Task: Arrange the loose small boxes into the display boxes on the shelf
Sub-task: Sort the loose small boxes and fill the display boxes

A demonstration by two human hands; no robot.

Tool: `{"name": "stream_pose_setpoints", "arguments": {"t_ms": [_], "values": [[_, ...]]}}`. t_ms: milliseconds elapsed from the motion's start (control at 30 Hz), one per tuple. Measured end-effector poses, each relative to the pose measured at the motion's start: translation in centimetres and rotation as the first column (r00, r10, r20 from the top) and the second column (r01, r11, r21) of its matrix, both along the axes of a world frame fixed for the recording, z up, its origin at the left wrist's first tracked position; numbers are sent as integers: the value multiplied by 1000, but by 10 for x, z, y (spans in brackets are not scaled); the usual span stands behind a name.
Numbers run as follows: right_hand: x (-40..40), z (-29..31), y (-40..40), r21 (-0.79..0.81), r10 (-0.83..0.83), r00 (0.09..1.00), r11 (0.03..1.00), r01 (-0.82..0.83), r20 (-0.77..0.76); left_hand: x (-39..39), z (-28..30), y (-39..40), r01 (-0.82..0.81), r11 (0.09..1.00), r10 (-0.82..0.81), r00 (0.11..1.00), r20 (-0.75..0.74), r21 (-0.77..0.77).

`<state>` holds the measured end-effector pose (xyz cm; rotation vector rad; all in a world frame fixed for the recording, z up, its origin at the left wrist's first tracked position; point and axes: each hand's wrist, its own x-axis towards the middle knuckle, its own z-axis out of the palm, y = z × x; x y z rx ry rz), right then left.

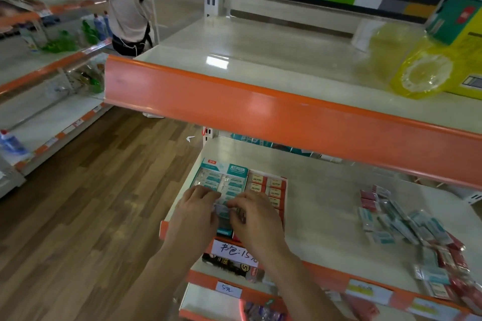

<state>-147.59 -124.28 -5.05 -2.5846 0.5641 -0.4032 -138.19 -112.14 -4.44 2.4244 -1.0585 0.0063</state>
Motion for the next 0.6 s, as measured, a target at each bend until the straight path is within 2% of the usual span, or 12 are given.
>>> {"name": "stream_pose_setpoints", "arguments": {"t_ms": [133,200,400,600], "values": [[-2,6,1,-33,118,990,992,-121,-72,0,0,-9,-27,1000,27,1000,-15,-14],[-1,7,4,-33,119,990,992,-121,-72,1,1,-11,-35,999,35,999,-11,-8],[-27,4,-19,15,-102,990,995,101,100,-10,6,-25,23,999,-23,1000,-1,34],[-68,-4,-62,76,-286,953,957,279,105,-37,11,-60,143,990,-143,989,25,-12]]}}
